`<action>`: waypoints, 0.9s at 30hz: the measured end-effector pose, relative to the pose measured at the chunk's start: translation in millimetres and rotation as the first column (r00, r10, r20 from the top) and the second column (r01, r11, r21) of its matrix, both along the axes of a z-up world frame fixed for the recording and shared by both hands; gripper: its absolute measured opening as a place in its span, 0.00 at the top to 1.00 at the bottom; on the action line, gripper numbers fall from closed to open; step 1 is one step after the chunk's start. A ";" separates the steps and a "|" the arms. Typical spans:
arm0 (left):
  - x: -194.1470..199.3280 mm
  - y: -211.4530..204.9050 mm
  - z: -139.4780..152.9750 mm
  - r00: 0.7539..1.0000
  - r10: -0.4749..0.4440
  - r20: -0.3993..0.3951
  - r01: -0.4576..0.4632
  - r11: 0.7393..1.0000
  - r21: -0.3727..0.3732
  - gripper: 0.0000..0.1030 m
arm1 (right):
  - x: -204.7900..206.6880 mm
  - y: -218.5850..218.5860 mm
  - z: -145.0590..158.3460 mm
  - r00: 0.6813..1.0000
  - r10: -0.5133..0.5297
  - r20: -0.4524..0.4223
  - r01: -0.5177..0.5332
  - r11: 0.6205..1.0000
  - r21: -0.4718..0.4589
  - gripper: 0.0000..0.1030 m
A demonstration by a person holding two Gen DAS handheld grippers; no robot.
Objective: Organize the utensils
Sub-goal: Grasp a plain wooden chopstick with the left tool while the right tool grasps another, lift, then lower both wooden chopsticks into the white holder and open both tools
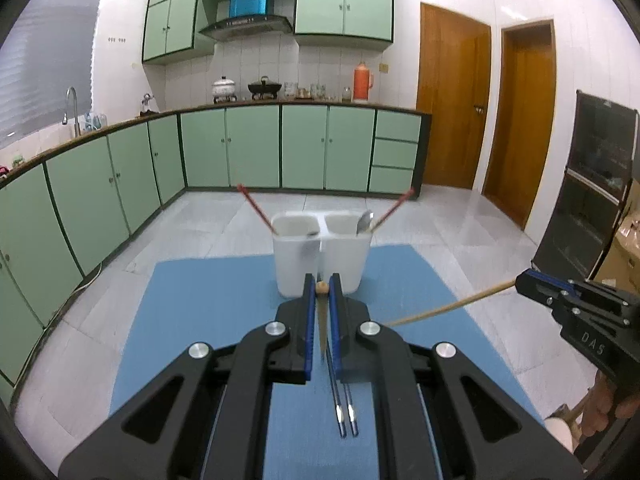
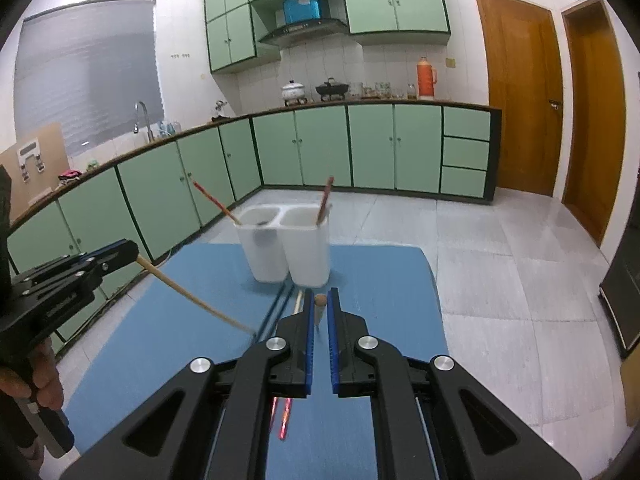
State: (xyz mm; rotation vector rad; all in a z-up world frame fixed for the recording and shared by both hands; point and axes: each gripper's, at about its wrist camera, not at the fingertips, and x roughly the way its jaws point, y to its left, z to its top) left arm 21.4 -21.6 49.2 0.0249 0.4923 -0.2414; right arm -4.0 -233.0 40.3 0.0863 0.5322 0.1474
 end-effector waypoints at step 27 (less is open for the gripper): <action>19.8 4.0 91.2 0.979 0.025 0.204 -0.009 0.997 -0.081 0.94 | 46.1 10.3 91.7 0.982 0.097 0.163 -0.100 0.995 0.009 0.95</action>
